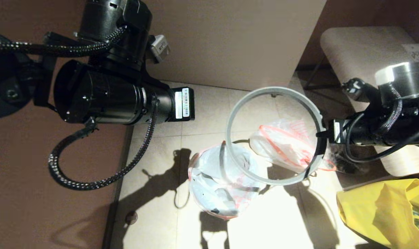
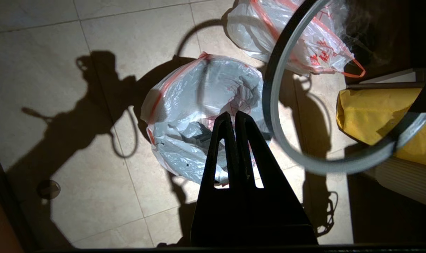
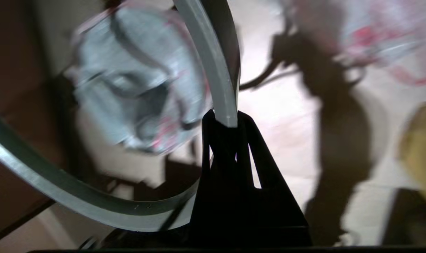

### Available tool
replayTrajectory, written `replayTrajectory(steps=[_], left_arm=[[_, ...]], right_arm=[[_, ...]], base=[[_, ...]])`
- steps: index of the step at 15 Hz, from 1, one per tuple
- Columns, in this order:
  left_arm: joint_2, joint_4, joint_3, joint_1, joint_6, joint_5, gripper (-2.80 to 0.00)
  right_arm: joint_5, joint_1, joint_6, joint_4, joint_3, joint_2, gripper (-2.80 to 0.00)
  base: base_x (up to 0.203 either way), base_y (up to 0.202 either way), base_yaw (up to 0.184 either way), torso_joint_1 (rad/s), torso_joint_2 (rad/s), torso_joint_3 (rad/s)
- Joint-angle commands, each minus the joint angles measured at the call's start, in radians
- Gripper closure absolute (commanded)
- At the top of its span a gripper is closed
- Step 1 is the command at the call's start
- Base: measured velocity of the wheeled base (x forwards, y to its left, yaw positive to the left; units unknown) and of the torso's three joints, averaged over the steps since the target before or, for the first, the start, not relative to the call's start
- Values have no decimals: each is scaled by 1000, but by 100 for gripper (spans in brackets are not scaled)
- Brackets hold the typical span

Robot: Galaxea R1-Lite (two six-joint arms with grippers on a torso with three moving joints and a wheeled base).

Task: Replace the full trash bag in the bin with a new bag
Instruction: Place the trash can ring on the trash can

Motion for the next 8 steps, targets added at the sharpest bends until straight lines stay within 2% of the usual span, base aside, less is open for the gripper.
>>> replayTrajectory(steps=[1,3,5,8], left_arm=[[-1,1,-3,0,-2,2,0],[4,0,-3,0,-1,4,0],[1,-1,-3,5,-1,4,0],[1,-1,-2,6,1,4,0]], right_arm=[[70,60,48,65,-56,41,0],[68,131,57,70,-62,149,0],[26,183,60,68,-79,275,0],[-25,226,89,81,-219,450,0]], base=[[0,0,0,0,0,0],[0,0,0,0,0,0],[0,0,0,0,0,0],[0,0,0,0,0,0]])
